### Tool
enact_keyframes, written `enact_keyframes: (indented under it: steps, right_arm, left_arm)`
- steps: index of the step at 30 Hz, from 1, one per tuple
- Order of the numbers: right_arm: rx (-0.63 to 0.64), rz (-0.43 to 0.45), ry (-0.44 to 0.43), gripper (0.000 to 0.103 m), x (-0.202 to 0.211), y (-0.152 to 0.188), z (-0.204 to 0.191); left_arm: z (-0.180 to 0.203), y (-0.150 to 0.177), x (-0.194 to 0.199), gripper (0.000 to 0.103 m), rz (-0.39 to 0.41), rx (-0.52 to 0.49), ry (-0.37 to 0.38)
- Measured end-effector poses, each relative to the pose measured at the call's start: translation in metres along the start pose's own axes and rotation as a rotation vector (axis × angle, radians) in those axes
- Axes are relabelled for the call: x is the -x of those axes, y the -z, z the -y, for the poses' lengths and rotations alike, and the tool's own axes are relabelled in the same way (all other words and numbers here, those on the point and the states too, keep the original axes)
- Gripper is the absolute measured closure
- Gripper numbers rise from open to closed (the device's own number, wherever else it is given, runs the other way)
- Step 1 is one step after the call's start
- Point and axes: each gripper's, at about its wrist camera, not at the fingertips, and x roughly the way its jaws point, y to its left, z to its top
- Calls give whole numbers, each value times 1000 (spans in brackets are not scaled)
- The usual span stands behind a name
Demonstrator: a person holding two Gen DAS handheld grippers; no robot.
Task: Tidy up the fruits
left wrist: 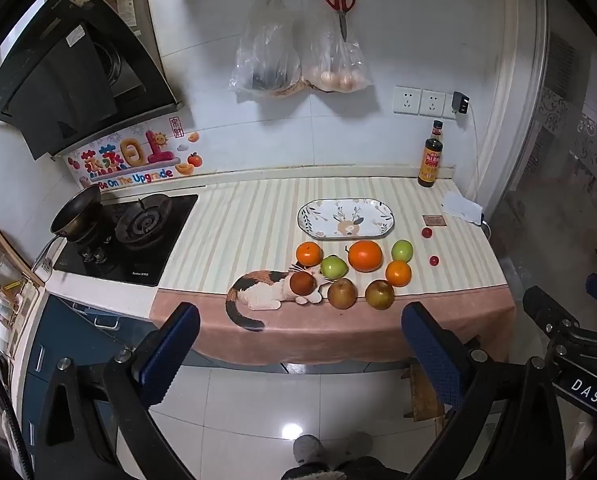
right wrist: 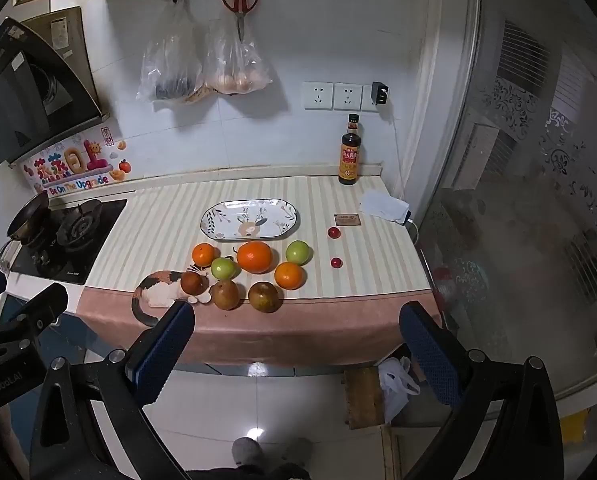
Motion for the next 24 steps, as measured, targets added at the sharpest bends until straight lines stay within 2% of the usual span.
enact_keyframes:
  steps: [24]
  right_arm:
    - [-16, 2, -21, 0, 5, 4, -3]
  left_arm:
    - [-6, 2, 3, 0, 8, 11, 10]
